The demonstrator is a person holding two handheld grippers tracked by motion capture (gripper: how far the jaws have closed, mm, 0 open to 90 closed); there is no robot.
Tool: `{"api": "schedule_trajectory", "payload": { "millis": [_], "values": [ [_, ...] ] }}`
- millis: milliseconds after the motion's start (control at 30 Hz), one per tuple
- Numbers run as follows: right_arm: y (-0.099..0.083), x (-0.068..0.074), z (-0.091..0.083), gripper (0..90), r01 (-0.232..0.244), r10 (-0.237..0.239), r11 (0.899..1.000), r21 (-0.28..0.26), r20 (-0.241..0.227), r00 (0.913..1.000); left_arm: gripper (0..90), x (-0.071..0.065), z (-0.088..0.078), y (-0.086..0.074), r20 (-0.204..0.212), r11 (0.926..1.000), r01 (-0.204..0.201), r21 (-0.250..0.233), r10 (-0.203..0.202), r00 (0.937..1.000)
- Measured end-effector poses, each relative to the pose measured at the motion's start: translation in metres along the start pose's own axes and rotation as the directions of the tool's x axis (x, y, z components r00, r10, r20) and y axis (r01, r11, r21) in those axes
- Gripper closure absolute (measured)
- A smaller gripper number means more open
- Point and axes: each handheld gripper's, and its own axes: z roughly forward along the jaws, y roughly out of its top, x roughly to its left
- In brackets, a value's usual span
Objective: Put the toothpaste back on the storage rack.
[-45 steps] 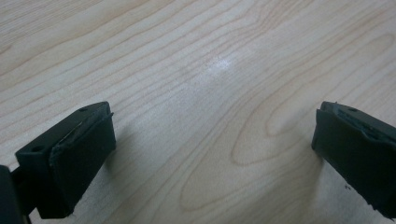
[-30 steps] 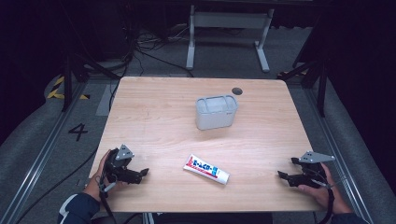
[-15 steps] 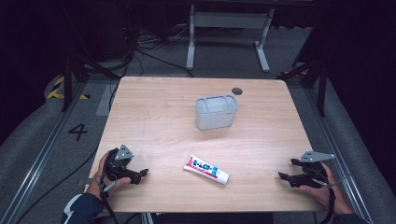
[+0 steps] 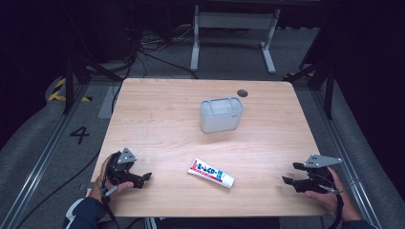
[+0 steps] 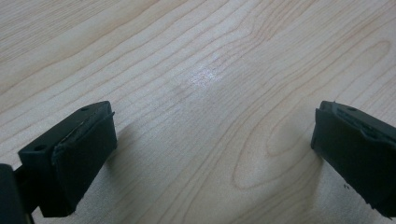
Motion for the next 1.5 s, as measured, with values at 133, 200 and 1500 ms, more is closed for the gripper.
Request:
{"api": "schedule_trajectory", "payload": {
  "millis": [133,200,1500],
  "values": [
    [0.004,0.003,-0.001,28.2,0.008,-0.008,1.0,-0.002,-0.016,0.9998,0.9,0.001,-0.001,0.0,-0.005,1.0,-0.01,0.0,0.01,0.9999],
    [0.007,0.006,-0.001,28.2,0.021,-0.021,1.0,0.005,-0.018,0.9996,0.9,0.001,-0.001,0.0,-0.005,0.9999,-0.011,0.002,0.011,0.9999],
    [0.068,0.057,0.03,27.7,0.195,-0.191,0.981,0.019,-0.118,0.9744,0.9,0.001,-0.001,0.0,-0.004,0.9999,-0.012,0.004,0.012,0.9999]
  ]
}}
